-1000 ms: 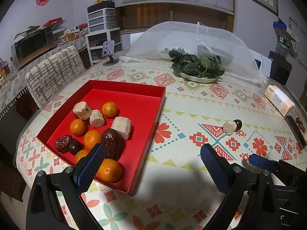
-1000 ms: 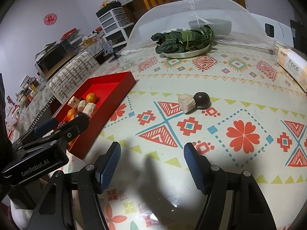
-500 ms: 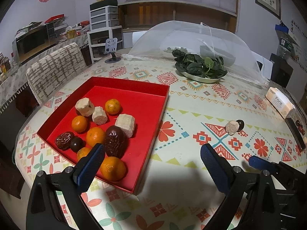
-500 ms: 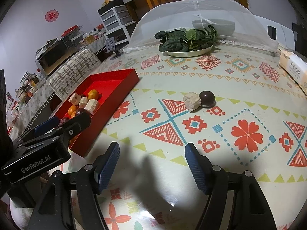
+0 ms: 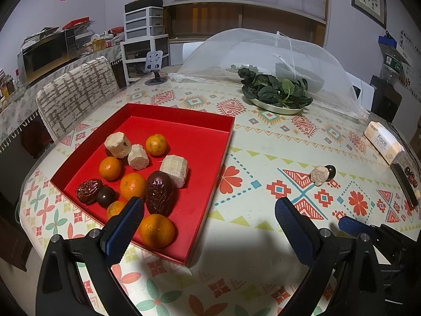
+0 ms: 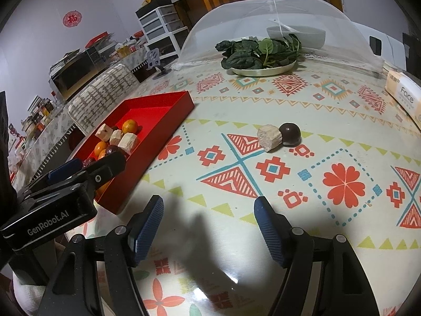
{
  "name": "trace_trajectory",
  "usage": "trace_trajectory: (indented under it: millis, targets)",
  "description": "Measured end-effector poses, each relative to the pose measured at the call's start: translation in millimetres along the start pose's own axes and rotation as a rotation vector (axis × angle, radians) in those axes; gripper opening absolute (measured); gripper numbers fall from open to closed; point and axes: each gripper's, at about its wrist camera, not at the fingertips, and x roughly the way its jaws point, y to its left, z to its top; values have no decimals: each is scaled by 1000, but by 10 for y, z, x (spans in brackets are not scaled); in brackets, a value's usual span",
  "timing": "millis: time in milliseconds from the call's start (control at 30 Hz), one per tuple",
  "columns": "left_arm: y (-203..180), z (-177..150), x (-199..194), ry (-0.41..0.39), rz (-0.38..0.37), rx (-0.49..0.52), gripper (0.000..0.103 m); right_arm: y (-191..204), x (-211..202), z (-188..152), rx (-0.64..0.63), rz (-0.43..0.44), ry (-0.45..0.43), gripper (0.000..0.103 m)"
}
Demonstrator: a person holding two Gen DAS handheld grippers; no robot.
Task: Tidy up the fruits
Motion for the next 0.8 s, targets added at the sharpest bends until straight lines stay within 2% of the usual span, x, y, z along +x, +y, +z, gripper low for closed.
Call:
trace_trajectory:
  millis: [800]
  targets:
    - [50, 3, -9, 1, -6, -7, 99, 91, 20, -13, -26, -7, 4, 79]
